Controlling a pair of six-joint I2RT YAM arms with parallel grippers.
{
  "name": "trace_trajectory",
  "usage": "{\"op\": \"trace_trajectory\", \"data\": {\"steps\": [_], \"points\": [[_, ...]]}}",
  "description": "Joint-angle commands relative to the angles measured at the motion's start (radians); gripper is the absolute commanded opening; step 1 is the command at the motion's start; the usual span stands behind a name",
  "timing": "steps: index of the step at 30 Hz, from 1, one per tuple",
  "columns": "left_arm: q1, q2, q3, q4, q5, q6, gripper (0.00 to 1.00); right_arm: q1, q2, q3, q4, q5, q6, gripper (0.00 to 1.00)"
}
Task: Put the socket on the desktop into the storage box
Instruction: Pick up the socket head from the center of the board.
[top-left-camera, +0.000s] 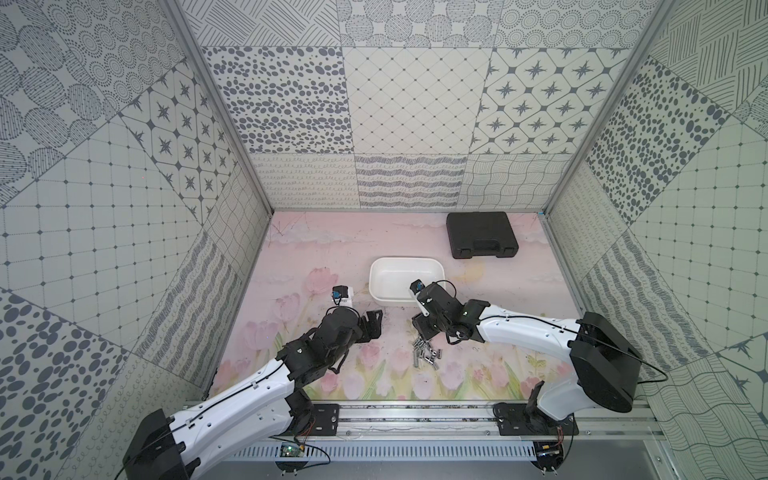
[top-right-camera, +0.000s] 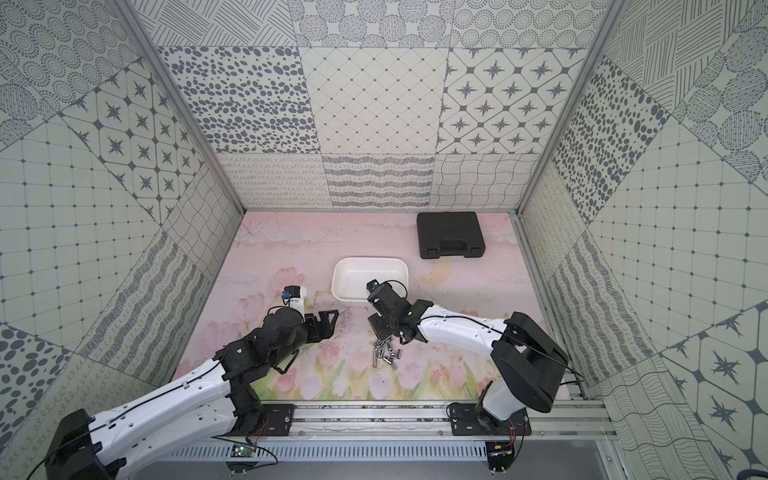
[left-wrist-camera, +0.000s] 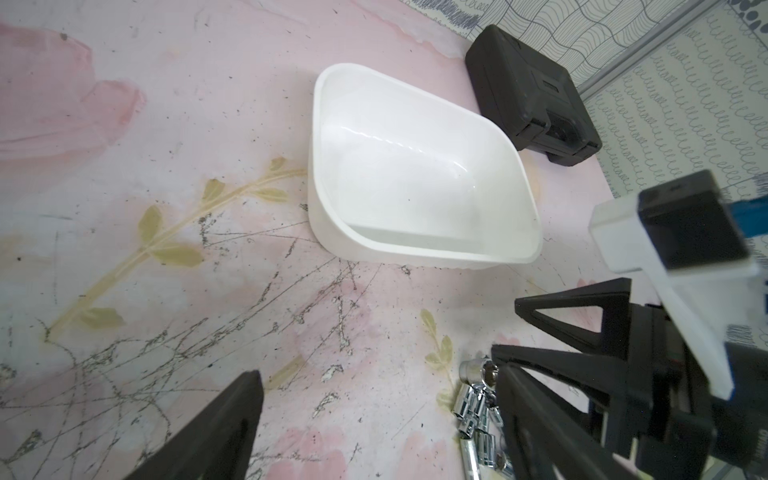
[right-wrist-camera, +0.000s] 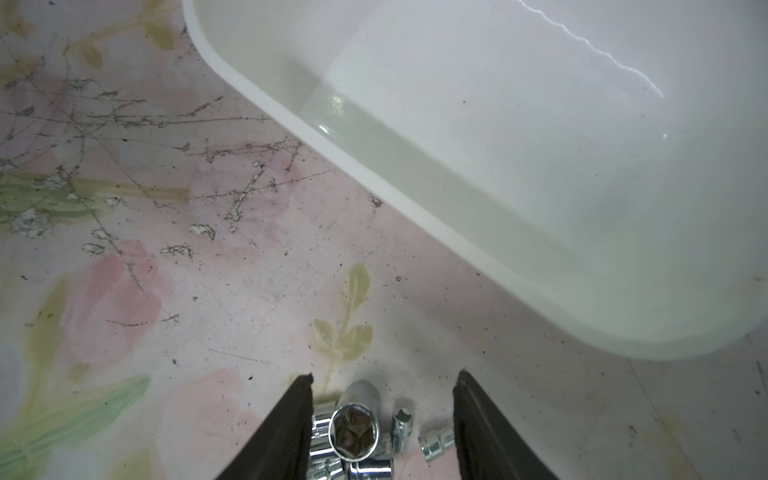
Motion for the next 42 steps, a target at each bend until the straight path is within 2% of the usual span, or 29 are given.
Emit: {"op": "trace_trajectory", "data": {"steps": [1, 7, 12, 21, 35, 42], "points": [[-0.002, -0.025, -0.022, 0.052, -0.046, -0.020, 0.90, 0.004, 0.011, 0.034, -0.058, 0.016, 0.009, 0.56], [-0.002, 0.027, -0.012, 0.082, 0.007, -0.019, 0.90, 0.045, -0.024, -0.012, -0.055, 0.014, 0.023, 0.55], [-0.002, 0.061, -0.002, 0.090, 0.034, -0.019, 0.90, 0.065, -0.009, -0.018, -0.050, 0.020, 0.023, 0.44], [-0.002, 0.041, -0.011, 0.090, 0.019, -0.023, 0.90, 0.067, 0.024, -0.001, -0.082, 0.042, 0.027, 0.46], [-0.002, 0.011, -0.020, 0.084, 0.009, -0.029, 0.90, 0.069, 0.084, 0.024, -0.096, 0.008, 0.013, 0.45], [-0.002, 0.011, -0.022, 0.092, 0.017, -0.036, 0.90, 0.071, 0.117, 0.040, -0.096, -0.010, 0.010, 0.37]]}}
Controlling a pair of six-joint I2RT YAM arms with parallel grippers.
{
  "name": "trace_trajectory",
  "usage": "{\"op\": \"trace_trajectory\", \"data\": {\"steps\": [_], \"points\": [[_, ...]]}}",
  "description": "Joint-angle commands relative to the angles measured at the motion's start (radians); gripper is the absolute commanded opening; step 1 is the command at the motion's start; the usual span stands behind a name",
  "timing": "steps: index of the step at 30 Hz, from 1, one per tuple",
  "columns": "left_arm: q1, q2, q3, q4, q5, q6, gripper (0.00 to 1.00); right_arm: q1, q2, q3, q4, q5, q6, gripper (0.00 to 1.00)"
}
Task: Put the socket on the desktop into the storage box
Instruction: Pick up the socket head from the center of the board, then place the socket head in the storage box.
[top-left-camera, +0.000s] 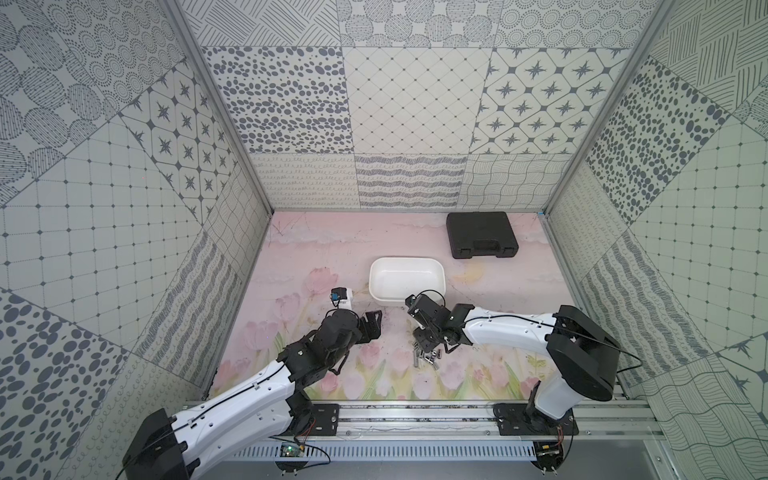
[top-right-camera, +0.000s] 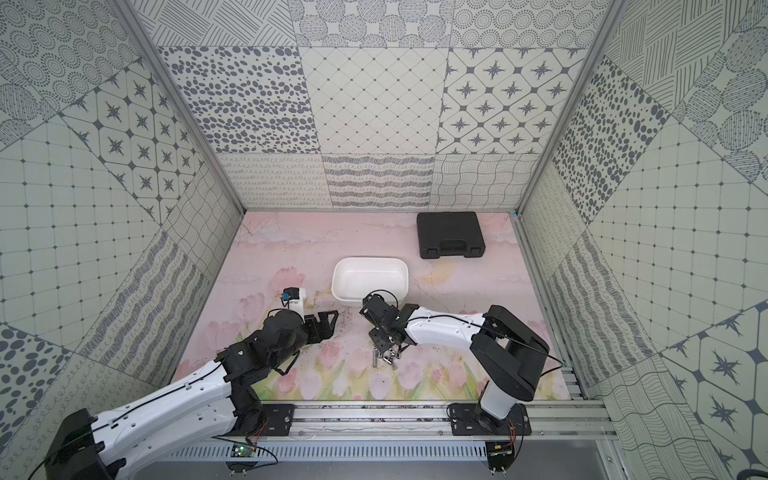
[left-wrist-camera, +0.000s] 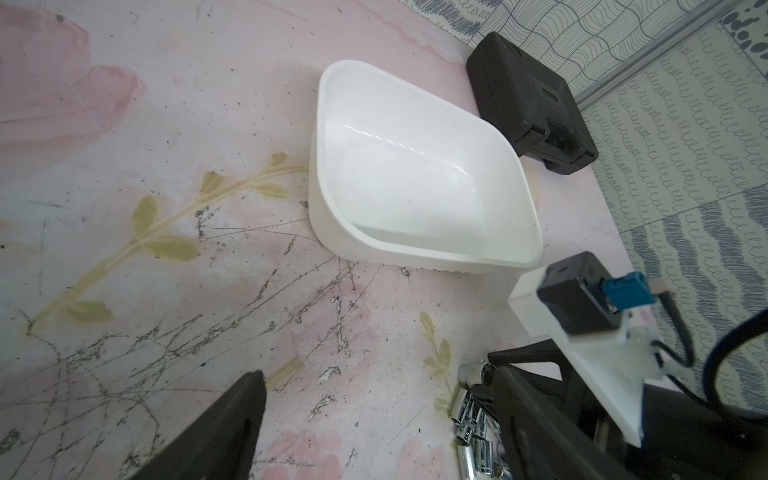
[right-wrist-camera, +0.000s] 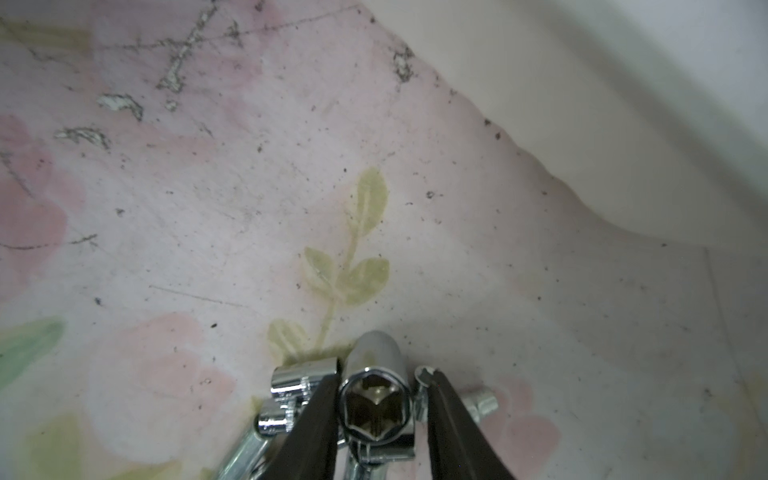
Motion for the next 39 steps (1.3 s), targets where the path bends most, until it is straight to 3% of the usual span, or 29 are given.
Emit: {"op": "trace_trajectory", "data": {"steps": [1, 18, 23, 28, 32, 35, 39], "points": [[-0.002, 0.004, -0.002, 0.045, 0.009, -0.008, 0.90, 0.007, 0.026, 0.033, 0.010, -0.015, -0.001, 0.37], [-0.001, 0.023, 0.000, 0.048, 0.009, -0.014, 0.90, 0.014, -0.012, 0.023, 0.024, 0.013, -0.005, 0.22], [-0.004, 0.046, 0.002, 0.067, 0.033, -0.010, 0.90, 0.046, -0.121, -0.028, 0.088, 0.038, -0.037, 0.19], [-0.002, 0.078, 0.005, 0.124, 0.129, 0.020, 0.90, 0.067, -0.263, -0.084, 0.171, 0.062, -0.041, 0.15], [-0.002, 0.091, 0.010, 0.139, 0.160, 0.023, 0.90, 0.065, -0.342, -0.045, 0.186, 0.124, -0.038, 0.15], [-0.002, 0.086, 0.007, 0.133, 0.150, 0.019, 0.90, 0.035, -0.341, 0.040, 0.154, 0.165, -0.052, 0.15], [-0.002, 0.081, 0.004, 0.127, 0.128, 0.019, 0.90, -0.100, -0.256, 0.151, 0.142, 0.071, -0.030, 0.15]]}}
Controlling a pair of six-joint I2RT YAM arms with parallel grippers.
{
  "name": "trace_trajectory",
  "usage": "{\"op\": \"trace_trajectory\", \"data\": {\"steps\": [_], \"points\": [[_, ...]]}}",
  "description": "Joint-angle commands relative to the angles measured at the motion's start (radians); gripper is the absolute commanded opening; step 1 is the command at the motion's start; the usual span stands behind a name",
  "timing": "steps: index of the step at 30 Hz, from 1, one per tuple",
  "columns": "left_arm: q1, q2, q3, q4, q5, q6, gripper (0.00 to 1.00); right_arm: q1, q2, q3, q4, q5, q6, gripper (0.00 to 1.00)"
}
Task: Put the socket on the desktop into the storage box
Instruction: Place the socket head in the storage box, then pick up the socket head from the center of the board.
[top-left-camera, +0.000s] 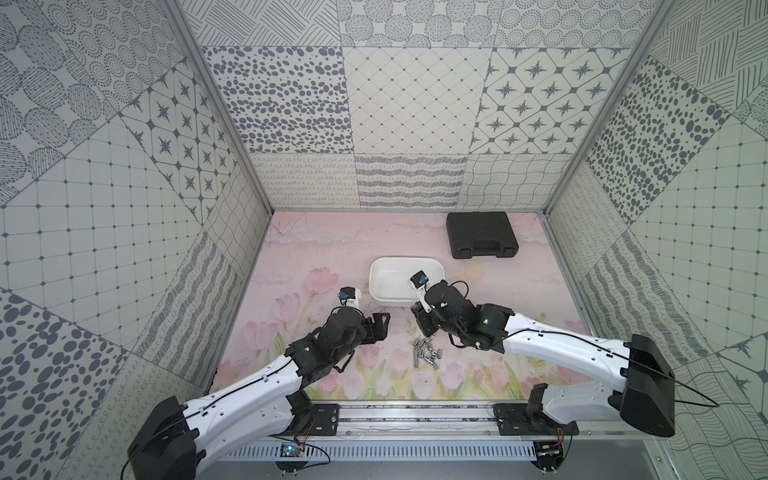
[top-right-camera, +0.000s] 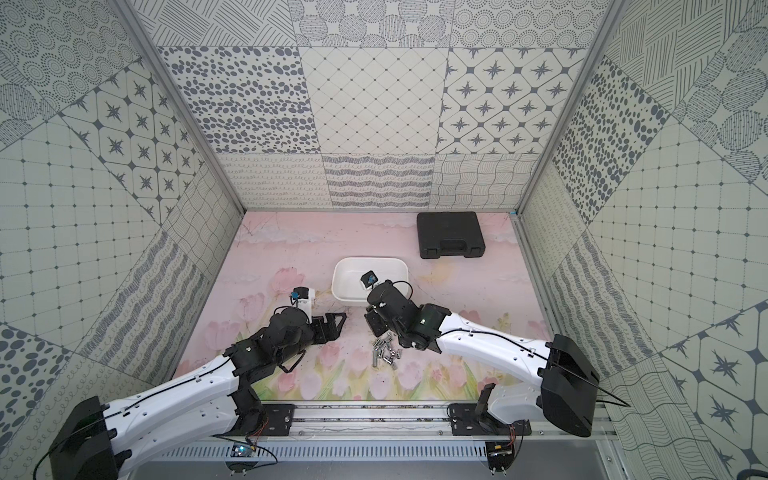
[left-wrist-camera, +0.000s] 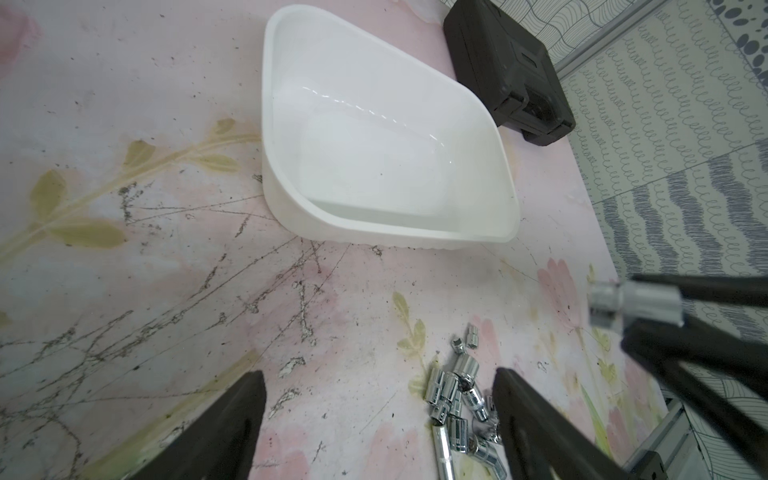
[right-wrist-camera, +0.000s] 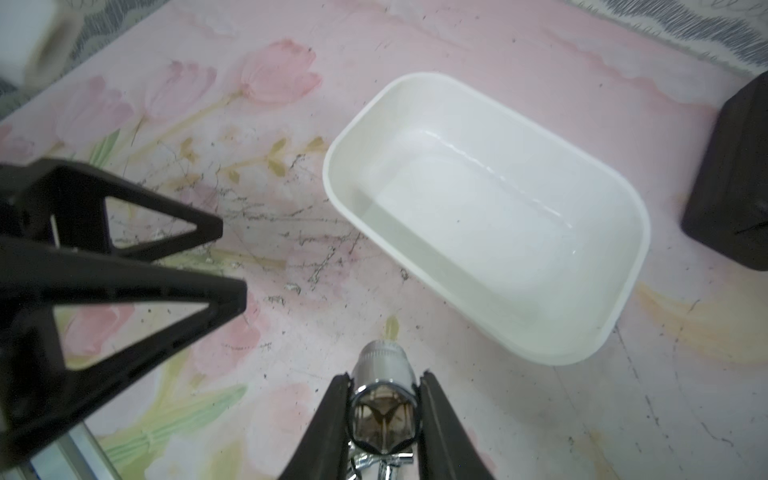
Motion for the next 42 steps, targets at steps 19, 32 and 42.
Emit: {"op": "trace_trajectory", "data": {"steps": [19, 32, 42], "points": [[-0.002, 0.062, 0.032, 0.039, 0.075, 0.019, 0.91, -0.259, 0.480, 0.267, 0.007, -0.117, 0.030, 0.22], [-0.003, 0.090, 0.048, 0.019, 0.041, 0.031, 0.91, -0.258, 0.448, 0.247, -0.002, -0.150, 0.025, 0.43], [-0.001, 0.067, 0.062, -0.014, 0.045, 0.042, 0.91, -0.198, 0.230, 0.134, 0.092, -0.126, -0.010, 0.43]]}}
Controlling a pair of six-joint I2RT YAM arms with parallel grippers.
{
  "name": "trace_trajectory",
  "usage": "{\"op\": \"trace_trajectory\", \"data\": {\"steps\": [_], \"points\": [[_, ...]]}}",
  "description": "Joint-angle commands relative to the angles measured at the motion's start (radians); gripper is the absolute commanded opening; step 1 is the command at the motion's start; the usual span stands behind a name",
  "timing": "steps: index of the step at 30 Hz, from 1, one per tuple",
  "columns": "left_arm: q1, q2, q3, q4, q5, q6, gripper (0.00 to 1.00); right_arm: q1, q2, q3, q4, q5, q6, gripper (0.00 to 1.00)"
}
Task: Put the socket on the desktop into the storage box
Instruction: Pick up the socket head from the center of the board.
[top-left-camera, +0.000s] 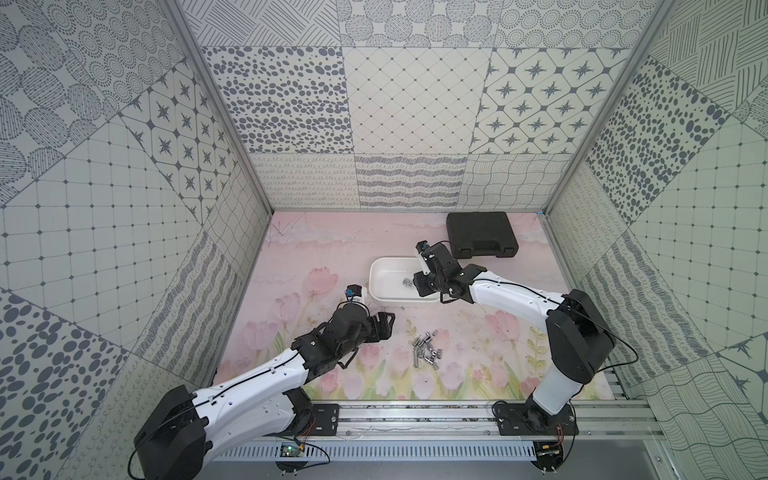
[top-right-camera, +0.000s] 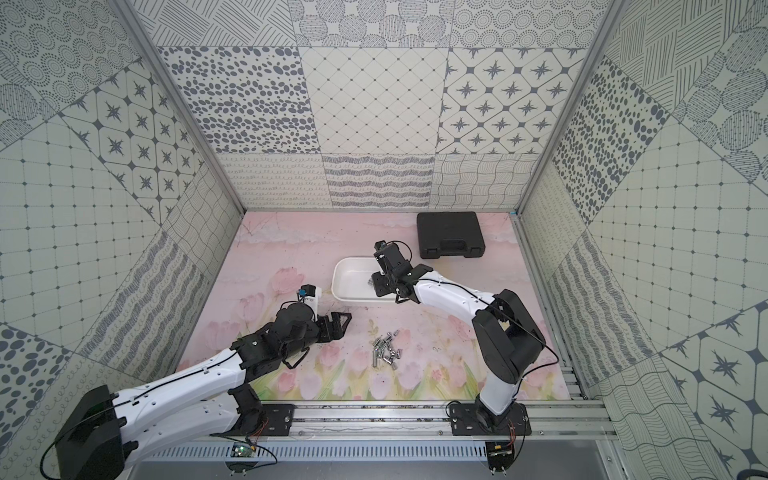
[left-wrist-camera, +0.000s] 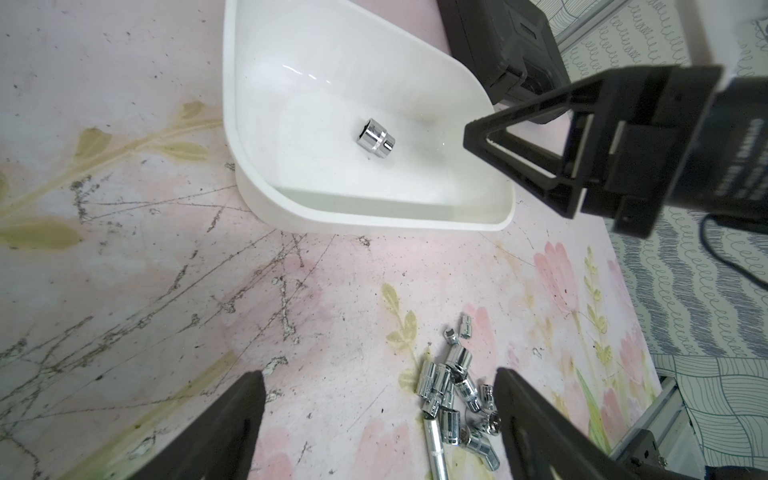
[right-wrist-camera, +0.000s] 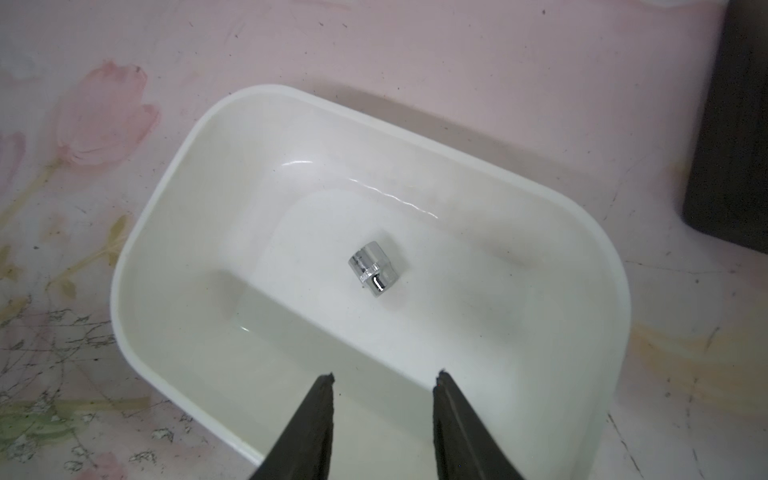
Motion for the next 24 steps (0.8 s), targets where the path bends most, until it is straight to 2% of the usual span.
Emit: {"op": "trace_trajectory", "data": {"steps": [1, 7, 13, 16, 19, 22, 24], "points": [[-0.003, -0.013, 0.018, -0.012, -0.001, 0.029, 0.91, 0.040, -0.105, -0.030, 0.065, 0.028, -0.025, 0.43], [-0.002, -0.038, 0.018, -0.035, -0.018, 0.032, 0.91, 0.075, -0.293, -0.067, -0.047, 0.067, -0.025, 0.43], [-0.002, -0.068, 0.032, -0.066, -0.009, 0.019, 0.91, 0.078, -0.551, -0.322, -0.107, 0.047, 0.041, 0.42], [-0.003, -0.076, 0.039, -0.076, 0.004, 0.035, 0.90, 0.078, -0.622, -0.471, -0.068, 0.043, 0.075, 0.41], [-0.002, -0.064, 0.040, -0.078, -0.005, 0.049, 0.91, 0.077, -0.602, -0.549, 0.012, 0.007, 0.106, 0.36], [-0.002, -0.032, 0.048, -0.079, -0.003, 0.058, 0.91, 0.081, -0.508, -0.522, 0.013, -0.048, 0.118, 0.34], [-0.004, -0.005, 0.060, -0.083, 0.011, 0.058, 0.91, 0.088, -0.441, -0.505, 0.015, -0.042, 0.125, 0.31]]}}
